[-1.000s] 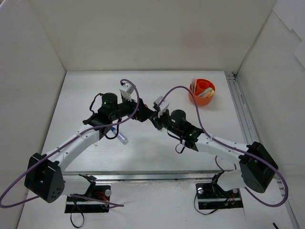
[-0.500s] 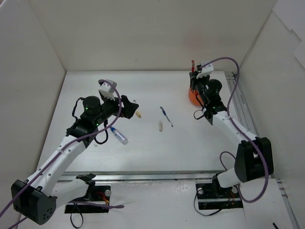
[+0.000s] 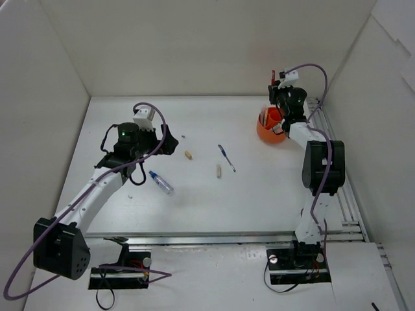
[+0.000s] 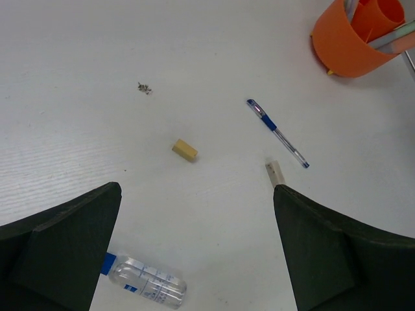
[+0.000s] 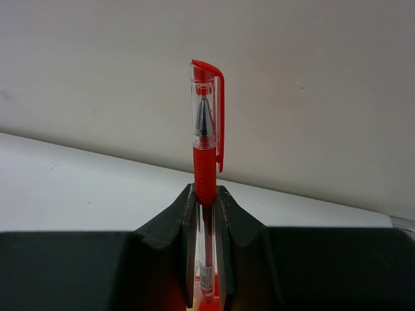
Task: Sort the stationery into containers
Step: Place the pen in the storage box.
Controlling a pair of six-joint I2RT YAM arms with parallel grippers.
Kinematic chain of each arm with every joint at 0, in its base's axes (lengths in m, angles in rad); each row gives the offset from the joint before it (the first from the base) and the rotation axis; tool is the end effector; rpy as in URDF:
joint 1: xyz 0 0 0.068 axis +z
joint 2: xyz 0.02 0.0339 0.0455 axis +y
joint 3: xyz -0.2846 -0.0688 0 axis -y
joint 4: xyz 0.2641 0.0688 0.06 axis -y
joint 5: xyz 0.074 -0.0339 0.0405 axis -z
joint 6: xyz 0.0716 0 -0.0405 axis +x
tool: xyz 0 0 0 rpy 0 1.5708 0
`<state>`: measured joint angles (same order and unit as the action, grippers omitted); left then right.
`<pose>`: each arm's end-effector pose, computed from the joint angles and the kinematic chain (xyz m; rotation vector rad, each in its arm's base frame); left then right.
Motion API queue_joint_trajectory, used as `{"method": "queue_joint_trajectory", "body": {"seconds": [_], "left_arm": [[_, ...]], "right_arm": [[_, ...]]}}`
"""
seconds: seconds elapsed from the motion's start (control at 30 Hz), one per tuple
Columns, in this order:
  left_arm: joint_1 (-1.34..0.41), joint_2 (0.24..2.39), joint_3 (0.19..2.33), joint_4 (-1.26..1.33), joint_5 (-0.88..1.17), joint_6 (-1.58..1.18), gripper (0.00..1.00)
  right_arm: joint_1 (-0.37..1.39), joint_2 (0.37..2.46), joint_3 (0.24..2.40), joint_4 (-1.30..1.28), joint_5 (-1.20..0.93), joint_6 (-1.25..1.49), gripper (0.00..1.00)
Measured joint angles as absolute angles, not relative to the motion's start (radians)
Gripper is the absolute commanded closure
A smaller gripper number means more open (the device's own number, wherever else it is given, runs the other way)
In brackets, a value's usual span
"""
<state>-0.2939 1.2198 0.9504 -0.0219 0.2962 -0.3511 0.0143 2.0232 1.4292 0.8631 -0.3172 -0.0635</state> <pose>0.3090 -0.1154 0.3274 0.1565 1.9056 -0.7171 0.5334 0.0300 0.3091 -0.3207 1.2776 0.1645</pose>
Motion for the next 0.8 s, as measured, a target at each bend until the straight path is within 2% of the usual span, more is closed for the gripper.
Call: {"method": "queue_joint_trajectory", "body": {"seconds": [0.3,0.53,0.8], "left_arm": [[-0.251,1.352,1.028,-0.025,0.360,-0.353,0.00],[-0.247,1.398,1.037,-0.017,0.404,-0.361,0.00],[-0.247,1.429,1.038,-0.008,0.414,-0.373,0.00]], "right_arm": [[-0.027,2.107,1.447,0.865,-0.333,-0.023,0.99],[-0.056,2.109,1.407,0.874,-0.327,-0.032,0.91],[-0.056,2.167,1.456,0.882,-0.347,-0.045,0.87]]}}
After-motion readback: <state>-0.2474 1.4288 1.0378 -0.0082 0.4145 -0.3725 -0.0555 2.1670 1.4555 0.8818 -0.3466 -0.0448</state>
